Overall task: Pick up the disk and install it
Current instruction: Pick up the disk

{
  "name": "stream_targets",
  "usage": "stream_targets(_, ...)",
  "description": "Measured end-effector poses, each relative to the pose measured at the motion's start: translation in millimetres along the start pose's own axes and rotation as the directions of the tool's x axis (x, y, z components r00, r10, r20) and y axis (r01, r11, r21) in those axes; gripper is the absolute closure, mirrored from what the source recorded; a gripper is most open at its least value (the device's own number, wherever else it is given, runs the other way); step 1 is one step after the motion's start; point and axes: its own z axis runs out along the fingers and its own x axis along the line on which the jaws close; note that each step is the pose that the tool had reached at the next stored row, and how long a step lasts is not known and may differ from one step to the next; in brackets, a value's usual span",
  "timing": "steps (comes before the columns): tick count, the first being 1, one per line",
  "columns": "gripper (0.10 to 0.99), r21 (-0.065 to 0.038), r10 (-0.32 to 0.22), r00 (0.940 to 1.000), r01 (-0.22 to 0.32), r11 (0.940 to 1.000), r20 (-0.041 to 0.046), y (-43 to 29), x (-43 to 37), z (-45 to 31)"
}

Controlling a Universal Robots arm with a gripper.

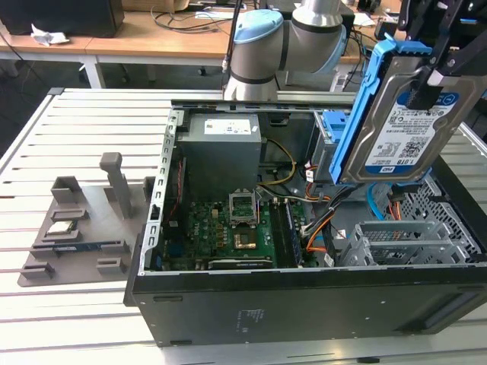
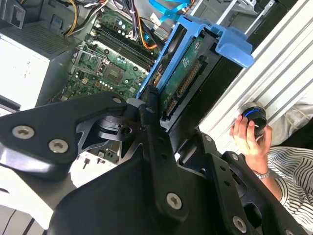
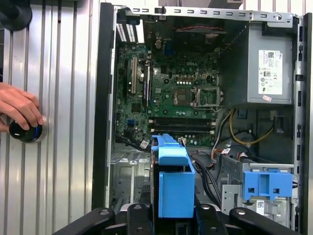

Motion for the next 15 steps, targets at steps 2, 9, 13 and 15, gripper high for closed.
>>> stream_targets(2, 0.722, 0.0, 0.0, 1.0, 0.0, 1.0, 0.0, -0.3, 1.0, 1.4)
stream_targets(9, 0.722, 0.0, 0.0, 1.0, 0.0, 1.0, 0.0001, -2.5, 3.5, 10.1)
stream_targets(13, 0.722, 0.0, 0.0, 1.0, 0.0, 1.0, 0.0, -5.4, 5.7, 15.9)
stream_targets(15, 0.722, 0.0, 0.0, 1.0, 0.0, 1.0, 0.0001, -8.0, 8.8, 17.4)
